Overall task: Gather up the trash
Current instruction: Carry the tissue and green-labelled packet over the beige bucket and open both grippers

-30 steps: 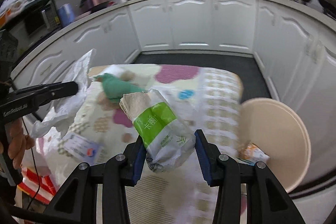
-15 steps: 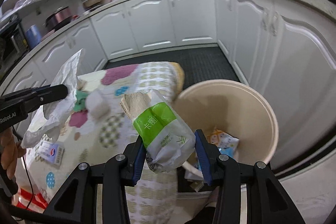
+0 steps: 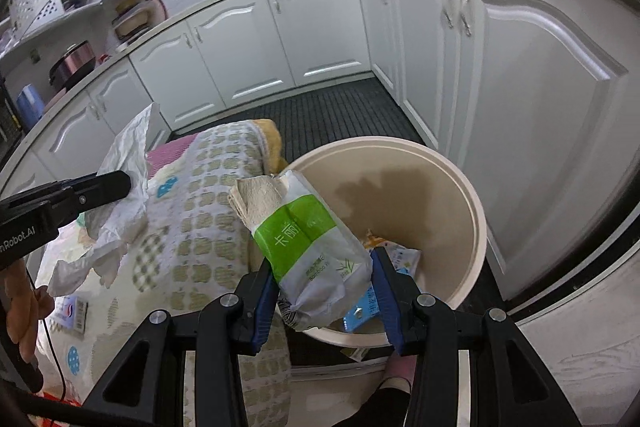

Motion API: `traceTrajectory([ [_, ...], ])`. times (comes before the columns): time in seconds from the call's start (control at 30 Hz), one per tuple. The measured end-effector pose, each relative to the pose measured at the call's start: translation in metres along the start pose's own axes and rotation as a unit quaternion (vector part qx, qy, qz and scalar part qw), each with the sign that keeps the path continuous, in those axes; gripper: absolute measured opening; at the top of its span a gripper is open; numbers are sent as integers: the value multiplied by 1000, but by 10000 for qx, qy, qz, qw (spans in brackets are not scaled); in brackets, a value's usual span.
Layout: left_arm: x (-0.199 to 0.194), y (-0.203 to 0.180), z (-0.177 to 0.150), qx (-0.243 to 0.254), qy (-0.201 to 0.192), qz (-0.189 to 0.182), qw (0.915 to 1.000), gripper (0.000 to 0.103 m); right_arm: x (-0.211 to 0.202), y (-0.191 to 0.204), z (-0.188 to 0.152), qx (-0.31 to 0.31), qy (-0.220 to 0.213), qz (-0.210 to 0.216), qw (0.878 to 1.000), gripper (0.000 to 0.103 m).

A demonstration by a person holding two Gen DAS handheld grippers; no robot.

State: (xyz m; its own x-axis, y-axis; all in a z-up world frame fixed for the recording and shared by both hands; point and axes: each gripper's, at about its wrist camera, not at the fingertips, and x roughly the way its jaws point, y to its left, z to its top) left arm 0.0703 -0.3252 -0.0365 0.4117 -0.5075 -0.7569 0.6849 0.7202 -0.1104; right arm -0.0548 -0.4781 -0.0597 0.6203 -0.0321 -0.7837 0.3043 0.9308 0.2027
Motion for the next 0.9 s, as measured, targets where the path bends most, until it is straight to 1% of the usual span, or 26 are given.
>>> traceTrajectory([
  [0.63, 39, -23, 11, -10, 233, -147, 9996, 8, 13, -19, 0, 268, 100, -109, 9995, 43],
  [0.9, 58, -25, 16, -204, 336, -335, 9987, 8, 19, -26, -2, 318, 168, -306, 9989, 43],
])
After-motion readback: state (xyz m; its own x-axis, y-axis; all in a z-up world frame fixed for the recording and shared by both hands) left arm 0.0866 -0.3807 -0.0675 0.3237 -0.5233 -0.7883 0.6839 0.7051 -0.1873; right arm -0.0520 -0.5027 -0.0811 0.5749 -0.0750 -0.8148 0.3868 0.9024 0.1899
